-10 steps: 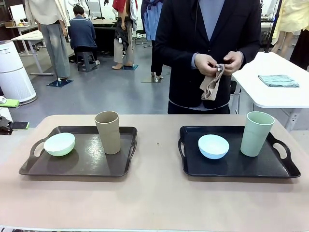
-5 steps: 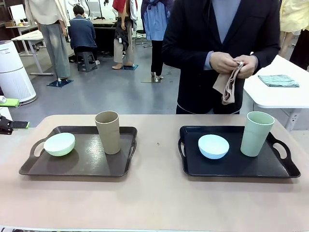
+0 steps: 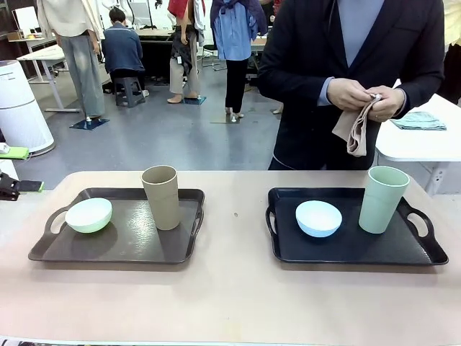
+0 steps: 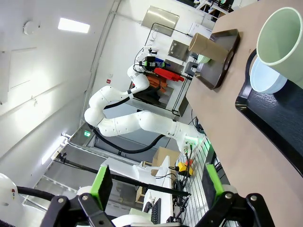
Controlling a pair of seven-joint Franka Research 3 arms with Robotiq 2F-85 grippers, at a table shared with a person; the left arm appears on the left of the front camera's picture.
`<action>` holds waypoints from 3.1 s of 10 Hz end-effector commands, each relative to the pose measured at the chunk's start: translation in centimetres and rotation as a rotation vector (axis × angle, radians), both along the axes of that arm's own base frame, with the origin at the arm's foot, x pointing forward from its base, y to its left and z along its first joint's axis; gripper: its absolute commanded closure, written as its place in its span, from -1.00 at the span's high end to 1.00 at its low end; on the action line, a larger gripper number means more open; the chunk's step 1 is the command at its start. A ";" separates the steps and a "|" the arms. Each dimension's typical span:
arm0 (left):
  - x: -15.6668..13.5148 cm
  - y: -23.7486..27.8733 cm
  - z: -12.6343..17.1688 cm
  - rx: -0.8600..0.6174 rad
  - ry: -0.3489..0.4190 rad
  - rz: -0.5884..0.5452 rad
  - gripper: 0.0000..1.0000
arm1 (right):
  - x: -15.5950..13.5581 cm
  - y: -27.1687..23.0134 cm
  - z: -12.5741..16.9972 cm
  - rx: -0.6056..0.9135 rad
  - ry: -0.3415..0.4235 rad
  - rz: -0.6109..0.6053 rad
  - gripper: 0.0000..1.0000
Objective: Set up a tray with a mat and arrange the tableware.
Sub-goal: Pick up the Picnic Bowl and Reusable plastic cup from the Handle tray in front of the human's position and hold them in the air.
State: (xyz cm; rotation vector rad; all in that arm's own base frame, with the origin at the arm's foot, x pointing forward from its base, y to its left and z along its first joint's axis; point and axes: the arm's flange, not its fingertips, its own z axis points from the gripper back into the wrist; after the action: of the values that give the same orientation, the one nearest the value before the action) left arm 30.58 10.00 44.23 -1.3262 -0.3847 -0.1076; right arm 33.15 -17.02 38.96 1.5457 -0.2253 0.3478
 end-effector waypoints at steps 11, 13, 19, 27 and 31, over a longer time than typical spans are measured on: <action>0.1 -0.1 0.3 0.008 -0.006 -0.005 1.00 | 0.1 0.0 0.5 0.008 -0.013 0.004 1.00; 0.4 -2.4 3.0 0.148 -0.158 0.040 1.00 | 2.7 -0.4 2.0 -0.023 -0.320 0.202 1.00; -3.0 -25.2 18.3 0.739 -0.611 -0.305 1.00 | 8.2 -5.5 3.1 0.074 -1.122 0.523 1.00; -2.2 -41.8 16.8 1.150 -0.449 -0.029 1.00 | 12.8 -0.1 0.2 -0.026 -1.210 0.553 1.00; -1.6 -44.0 14.5 1.178 -0.519 0.044 1.00 | 13.6 1.2 -1.9 -0.033 -1.238 0.611 1.00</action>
State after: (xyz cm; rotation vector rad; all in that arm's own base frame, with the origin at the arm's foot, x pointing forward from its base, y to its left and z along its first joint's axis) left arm 32.90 -35.12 59.37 -0.0574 -0.6204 -0.4269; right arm 47.17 -15.79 35.57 1.1615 -0.5982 1.8262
